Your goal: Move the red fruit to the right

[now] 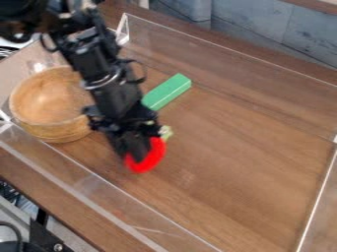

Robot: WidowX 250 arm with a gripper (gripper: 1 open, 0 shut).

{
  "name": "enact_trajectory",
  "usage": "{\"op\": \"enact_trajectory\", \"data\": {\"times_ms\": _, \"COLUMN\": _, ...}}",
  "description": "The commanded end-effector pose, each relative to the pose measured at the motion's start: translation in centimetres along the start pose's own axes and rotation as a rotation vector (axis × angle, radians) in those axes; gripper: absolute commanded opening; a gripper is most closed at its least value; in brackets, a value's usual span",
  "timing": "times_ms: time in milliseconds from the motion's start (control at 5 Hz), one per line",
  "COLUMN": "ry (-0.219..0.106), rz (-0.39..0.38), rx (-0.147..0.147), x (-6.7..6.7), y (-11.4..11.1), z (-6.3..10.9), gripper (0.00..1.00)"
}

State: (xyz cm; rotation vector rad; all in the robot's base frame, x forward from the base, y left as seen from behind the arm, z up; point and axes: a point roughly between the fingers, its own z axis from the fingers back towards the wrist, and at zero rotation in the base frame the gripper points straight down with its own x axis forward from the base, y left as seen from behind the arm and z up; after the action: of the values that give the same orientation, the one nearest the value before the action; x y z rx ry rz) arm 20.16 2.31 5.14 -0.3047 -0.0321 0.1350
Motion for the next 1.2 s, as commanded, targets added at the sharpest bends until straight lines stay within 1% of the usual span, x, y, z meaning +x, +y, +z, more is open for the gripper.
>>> {"op": "enact_trajectory", "data": {"times_ms": 0, "ry": -0.05, "rz": 0.022, "rx": 0.006, "x": 1.2, "y": 0.9, "z": -0.2, "gripper": 1.0}}
{"op": "enact_trajectory", "data": {"times_ms": 200, "ry": -0.056, "rz": 0.065, "rx": 0.004, "x": 1.3, "y": 2.1, "z": -1.2, "gripper": 1.0}}
{"op": "enact_trajectory", "data": {"times_ms": 400, "ry": -0.058, "rz": 0.072, "rx": 0.004, "x": 0.6, "y": 2.0, "z": -1.7, "gripper": 0.0}}
{"op": "enact_trajectory", "data": {"times_ms": 600, "ry": -0.065, "rz": 0.079, "rx": 0.003, "x": -0.1, "y": 1.6, "z": -1.7, "gripper": 0.0}}
{"op": "enact_trajectory", "data": {"times_ms": 1000, "ry": -0.077, "rz": 0.034, "rx": -0.017, "x": 0.9, "y": 1.0, "z": 0.8, "gripper": 0.0}}
